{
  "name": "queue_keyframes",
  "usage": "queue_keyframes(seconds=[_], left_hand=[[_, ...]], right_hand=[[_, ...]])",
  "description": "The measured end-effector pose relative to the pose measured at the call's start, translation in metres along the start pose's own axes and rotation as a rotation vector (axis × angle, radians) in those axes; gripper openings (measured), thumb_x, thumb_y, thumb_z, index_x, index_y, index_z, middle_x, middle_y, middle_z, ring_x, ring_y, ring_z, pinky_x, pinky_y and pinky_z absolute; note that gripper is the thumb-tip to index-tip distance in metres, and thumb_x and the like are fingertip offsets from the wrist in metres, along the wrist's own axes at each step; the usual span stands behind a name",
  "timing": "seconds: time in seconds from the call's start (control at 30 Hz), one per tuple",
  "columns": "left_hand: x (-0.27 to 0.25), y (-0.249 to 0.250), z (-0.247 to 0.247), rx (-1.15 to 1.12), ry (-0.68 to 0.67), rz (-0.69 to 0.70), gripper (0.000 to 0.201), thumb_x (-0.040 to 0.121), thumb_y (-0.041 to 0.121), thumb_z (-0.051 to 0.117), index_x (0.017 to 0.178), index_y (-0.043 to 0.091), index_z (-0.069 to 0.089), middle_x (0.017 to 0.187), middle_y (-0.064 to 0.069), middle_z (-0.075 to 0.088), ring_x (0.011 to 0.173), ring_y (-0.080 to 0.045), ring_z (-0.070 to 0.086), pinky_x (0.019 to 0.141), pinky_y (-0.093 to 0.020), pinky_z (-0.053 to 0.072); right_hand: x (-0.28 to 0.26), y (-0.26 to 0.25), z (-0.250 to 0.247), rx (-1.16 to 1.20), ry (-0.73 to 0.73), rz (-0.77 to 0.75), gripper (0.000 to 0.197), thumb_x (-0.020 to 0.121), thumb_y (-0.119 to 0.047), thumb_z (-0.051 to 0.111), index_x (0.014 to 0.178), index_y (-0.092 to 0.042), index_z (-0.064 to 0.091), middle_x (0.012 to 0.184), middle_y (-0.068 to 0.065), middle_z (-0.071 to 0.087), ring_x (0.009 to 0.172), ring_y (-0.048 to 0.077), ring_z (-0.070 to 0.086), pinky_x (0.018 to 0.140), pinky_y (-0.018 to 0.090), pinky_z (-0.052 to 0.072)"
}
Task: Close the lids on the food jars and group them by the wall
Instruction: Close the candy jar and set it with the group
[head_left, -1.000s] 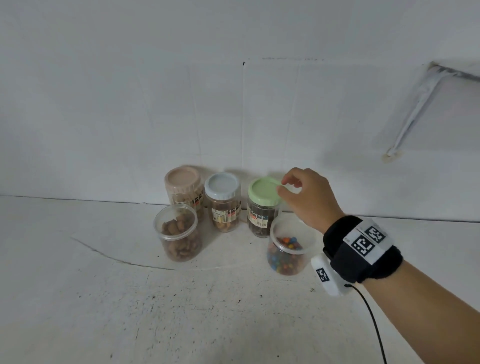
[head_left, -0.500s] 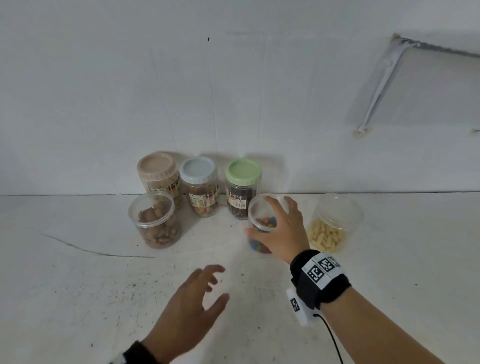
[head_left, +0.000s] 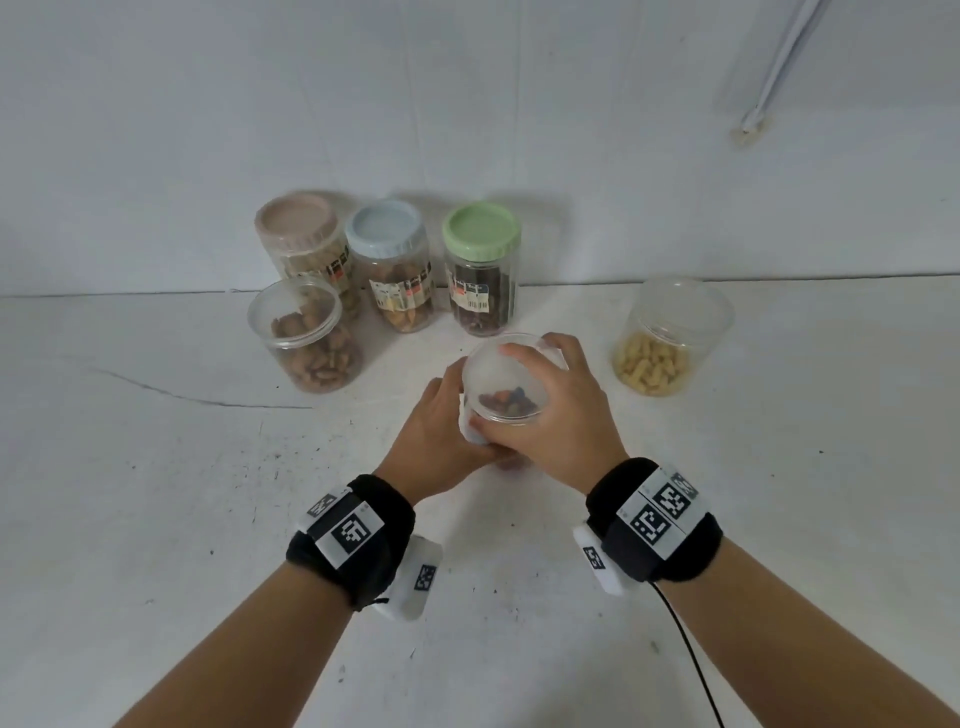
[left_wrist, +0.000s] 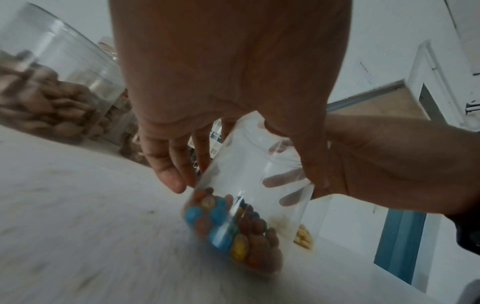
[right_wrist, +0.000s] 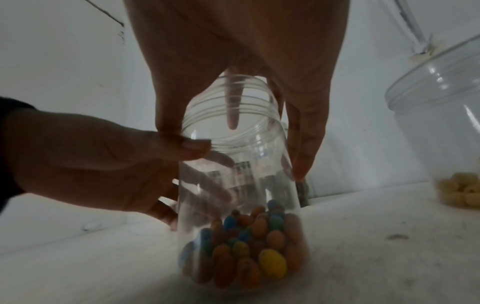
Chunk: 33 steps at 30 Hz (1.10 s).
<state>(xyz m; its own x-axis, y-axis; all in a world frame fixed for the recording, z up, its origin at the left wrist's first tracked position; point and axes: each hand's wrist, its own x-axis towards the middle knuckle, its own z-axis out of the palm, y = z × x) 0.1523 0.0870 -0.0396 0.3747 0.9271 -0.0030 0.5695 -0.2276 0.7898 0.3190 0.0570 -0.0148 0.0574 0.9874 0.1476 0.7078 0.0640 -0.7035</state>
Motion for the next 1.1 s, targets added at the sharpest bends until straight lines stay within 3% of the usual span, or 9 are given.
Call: queue_keyframes(seconds=[0.1, 0.2, 0.3, 0.37, 0.47, 0.6, 0.83, 0.97, 1.1], left_hand=[[-0.039, -0.002, 0.007, -0.132, 0.000, -0.002, 0.112, 0.053, 0.037, 0.095, 0.148, 0.022, 0.036, 0.139, 0.005, 0.050, 0.125, -0.015, 0.052, 0.103, -0.033, 0.050], [-0.082, -0.005, 0.011, -0.184, -0.015, 0.039, 0.113, 0.051, 0.050, 0.090, 0.146, 0.022, 0.034, 0.132, 0.012, 0.044, 0.123, -0.004, 0.051, 0.101, -0.022, 0.050], [-0.120, -0.007, 0.012, -0.195, -0.040, 0.079, 0.113, 0.055, 0.054, 0.087, 0.149, 0.018, 0.034, 0.137, 0.005, 0.042, 0.130, -0.016, 0.051, 0.105, -0.035, 0.053], [-0.140, -0.009, 0.014, -0.236, -0.055, 0.085, 0.110, 0.056, 0.058, 0.090, 0.147, 0.030, 0.034, 0.139, -0.002, 0.043, 0.130, -0.025, 0.053, 0.105, -0.047, 0.054], [-0.161, -0.012, 0.021, -0.316, -0.066, 0.081, 0.102, 0.064, 0.063, 0.087, 0.147, 0.036, 0.034, 0.144, -0.008, 0.043, 0.136, -0.029, 0.050, 0.109, -0.051, 0.051], [-0.165, -0.017, 0.023, -0.299, -0.065, 0.060, 0.107, 0.071, 0.059, 0.085, 0.152, 0.014, 0.032, 0.148, -0.011, 0.041, 0.140, -0.030, 0.047, 0.112, -0.055, 0.048], [-0.158, -0.015, 0.022, -0.308, -0.138, 0.003, 0.103, 0.068, 0.029, 0.097, 0.146, 0.029, 0.030, 0.142, -0.006, 0.050, 0.133, -0.021, 0.056, 0.108, -0.046, 0.053], [-0.155, -0.016, 0.020, -0.312, -0.141, -0.043, 0.109, 0.063, 0.042, 0.097, 0.146, 0.026, 0.029, 0.144, -0.001, 0.051, 0.137, -0.019, 0.053, 0.112, -0.048, 0.050], [-0.156, -0.013, 0.016, -0.293, -0.146, -0.023, 0.105, 0.064, 0.040, 0.097, 0.147, 0.029, 0.034, 0.141, 0.007, 0.048, 0.132, -0.015, 0.056, 0.108, -0.045, 0.053]], right_hand=[[-0.040, -0.010, 0.004, 0.014, -0.005, -0.058, 0.083, 0.060, -0.060, 0.090, 0.134, -0.037, 0.061, 0.143, -0.006, 0.040, 0.107, 0.002, 0.055, 0.095, 0.026, 0.050], [-0.080, -0.018, 0.005, 0.040, -0.034, -0.089, 0.085, 0.062, -0.067, 0.086, 0.137, -0.039, 0.058, 0.145, -0.008, 0.038, 0.107, -0.011, 0.041, 0.086, 0.003, 0.037], [-0.117, -0.025, 0.002, 0.075, -0.099, -0.104, 0.083, 0.067, -0.071, 0.081, 0.140, -0.042, 0.054, 0.149, -0.010, 0.034, 0.113, -0.014, 0.037, 0.083, -0.004, 0.036], [-0.136, -0.025, 0.002, 0.084, -0.132, -0.125, 0.082, 0.070, -0.073, 0.078, 0.141, -0.042, 0.051, 0.151, -0.010, 0.031, 0.124, -0.008, 0.039, 0.097, 0.006, 0.043], [-0.153, -0.023, 0.004, -0.056, -0.200, -0.191, 0.079, 0.076, -0.079, 0.065, 0.144, -0.044, 0.046, 0.163, -0.009, 0.020, 0.154, 0.015, 0.017, 0.117, 0.045, 0.035], [-0.148, -0.029, -0.010, -0.194, -0.281, -0.306, 0.076, 0.081, -0.079, 0.055, 0.140, -0.032, 0.049, 0.168, -0.006, 0.020, 0.157, 0.015, 0.012, 0.118, 0.050, 0.029], [-0.111, -0.064, -0.035, -0.394, -0.620, -0.415, 0.067, 0.082, -0.058, 0.066, 0.144, -0.044, 0.045, 0.145, 0.002, 0.040, 0.125, 0.025, 0.044, 0.101, 0.041, 0.047], [-0.098, -0.083, -0.031, -0.685, -0.578, -0.297, 0.082, 0.082, -0.086, 0.045, 0.144, -0.033, 0.040, 0.122, 0.011, 0.050, 0.092, 0.027, 0.052, 0.070, 0.036, 0.042], [-0.099, -0.082, -0.033, -0.803, -0.458, -0.164, 0.097, 0.077, -0.096, 0.026, 0.128, -0.016, 0.049, 0.088, 0.004, 0.056, 0.076, 0.026, 0.054, 0.063, 0.036, 0.034]])
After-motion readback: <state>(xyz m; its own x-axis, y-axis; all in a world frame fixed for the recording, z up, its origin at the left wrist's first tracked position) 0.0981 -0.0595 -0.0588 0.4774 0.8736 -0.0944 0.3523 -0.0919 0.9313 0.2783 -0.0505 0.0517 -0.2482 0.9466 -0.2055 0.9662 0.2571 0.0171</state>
